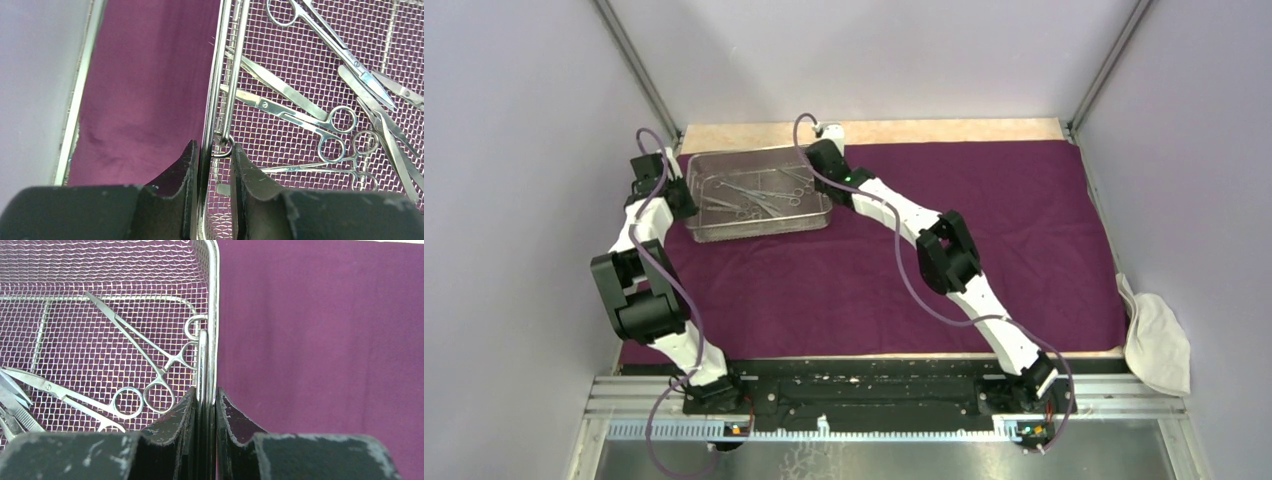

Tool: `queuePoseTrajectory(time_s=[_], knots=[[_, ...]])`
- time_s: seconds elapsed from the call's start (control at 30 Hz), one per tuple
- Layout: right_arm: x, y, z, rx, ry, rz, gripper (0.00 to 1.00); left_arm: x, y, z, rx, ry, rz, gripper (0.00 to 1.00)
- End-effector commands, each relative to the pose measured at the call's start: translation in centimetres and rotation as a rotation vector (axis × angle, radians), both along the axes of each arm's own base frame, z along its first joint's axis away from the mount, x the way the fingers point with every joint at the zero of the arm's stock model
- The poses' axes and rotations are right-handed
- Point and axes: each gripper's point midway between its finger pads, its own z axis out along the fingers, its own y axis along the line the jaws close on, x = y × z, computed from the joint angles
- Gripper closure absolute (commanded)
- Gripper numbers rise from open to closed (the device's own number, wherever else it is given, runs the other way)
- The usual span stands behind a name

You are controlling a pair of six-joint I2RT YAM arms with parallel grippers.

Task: Open and lay out the surgical kit
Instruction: Place the container in the surgical kit.

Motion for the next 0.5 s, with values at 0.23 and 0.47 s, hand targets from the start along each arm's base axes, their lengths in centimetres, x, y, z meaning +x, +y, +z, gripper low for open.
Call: queuePoseTrajectory(time_s=[0.23, 0.47], knots=[[-4.9, 11.6, 7.2, 0.296, -0.150, 0.188, 1.00, 6.5, 7.2, 5.5, 0.147, -0.312, 0.226, 1.00], [-6.3, 13.5, 8.3, 0.348, -0.164, 0.226, 1.00, 7.9, 9.9, 6.0, 0.155, -0.318, 0.298, 1.00]])
